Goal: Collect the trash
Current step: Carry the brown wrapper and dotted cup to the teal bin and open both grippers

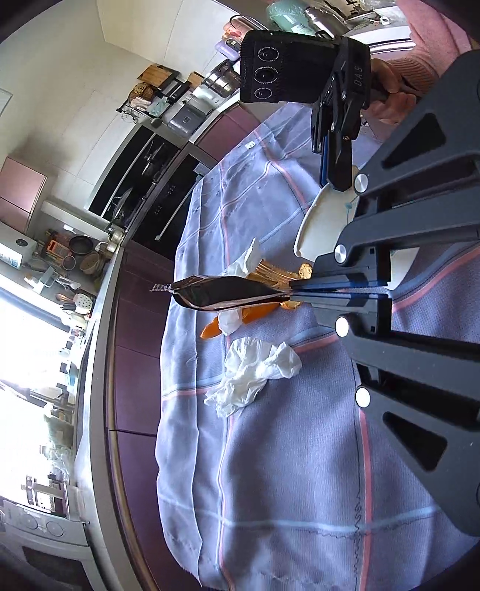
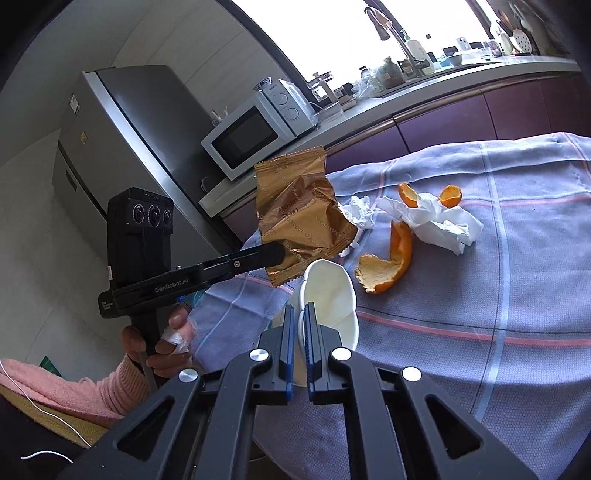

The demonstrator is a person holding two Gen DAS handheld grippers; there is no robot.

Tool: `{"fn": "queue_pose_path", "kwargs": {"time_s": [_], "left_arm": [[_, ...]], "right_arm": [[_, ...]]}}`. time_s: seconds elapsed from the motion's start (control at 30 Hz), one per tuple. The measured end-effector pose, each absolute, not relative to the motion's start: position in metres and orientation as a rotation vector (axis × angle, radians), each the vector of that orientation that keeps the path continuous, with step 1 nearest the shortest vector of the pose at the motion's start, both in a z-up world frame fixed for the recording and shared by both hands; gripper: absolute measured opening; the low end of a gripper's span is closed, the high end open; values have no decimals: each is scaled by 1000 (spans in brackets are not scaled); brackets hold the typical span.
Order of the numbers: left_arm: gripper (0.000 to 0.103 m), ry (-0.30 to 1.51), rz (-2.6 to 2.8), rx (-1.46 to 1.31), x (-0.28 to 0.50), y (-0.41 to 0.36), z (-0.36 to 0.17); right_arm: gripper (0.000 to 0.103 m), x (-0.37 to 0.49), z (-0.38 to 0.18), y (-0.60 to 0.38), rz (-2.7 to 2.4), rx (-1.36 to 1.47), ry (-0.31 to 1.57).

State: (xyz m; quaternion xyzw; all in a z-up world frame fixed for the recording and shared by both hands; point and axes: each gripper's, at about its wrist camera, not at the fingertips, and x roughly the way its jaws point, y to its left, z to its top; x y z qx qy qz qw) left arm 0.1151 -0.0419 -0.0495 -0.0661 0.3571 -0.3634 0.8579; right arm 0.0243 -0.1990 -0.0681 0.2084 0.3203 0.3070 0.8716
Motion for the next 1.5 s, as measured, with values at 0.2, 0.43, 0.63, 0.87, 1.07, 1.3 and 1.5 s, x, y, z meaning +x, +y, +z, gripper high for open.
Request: {"fn": "queue_pose_path", "kwargs": {"time_s": [0.2,0.43,0.63,0.87,1.07,1.3,1.5], "left_arm": [[2,698,-714,-158,101,-2,-34],[2,672,-637,-183,85,50,-29],[2,651,-561,-213,70,98,-24],[2,622,-452,-253,54,152,-18],[2,595,-347,-279,43,197,-12],[2,570,-223,-305,31,252,-7],[2,574,-129,-332,26,297,-15]], "right_arm": [[3,29,-57,-186,642,404,655],[3,39,-46,-164,674,363,644],[3,46,-35,-141,714,332,631],[3,59,-22,-111,778,297,619],[3,77,-11,-71,851,267,614],[3,102,-1,-16,952,238,620],[3,122,5,28,1019,219,625]]}}
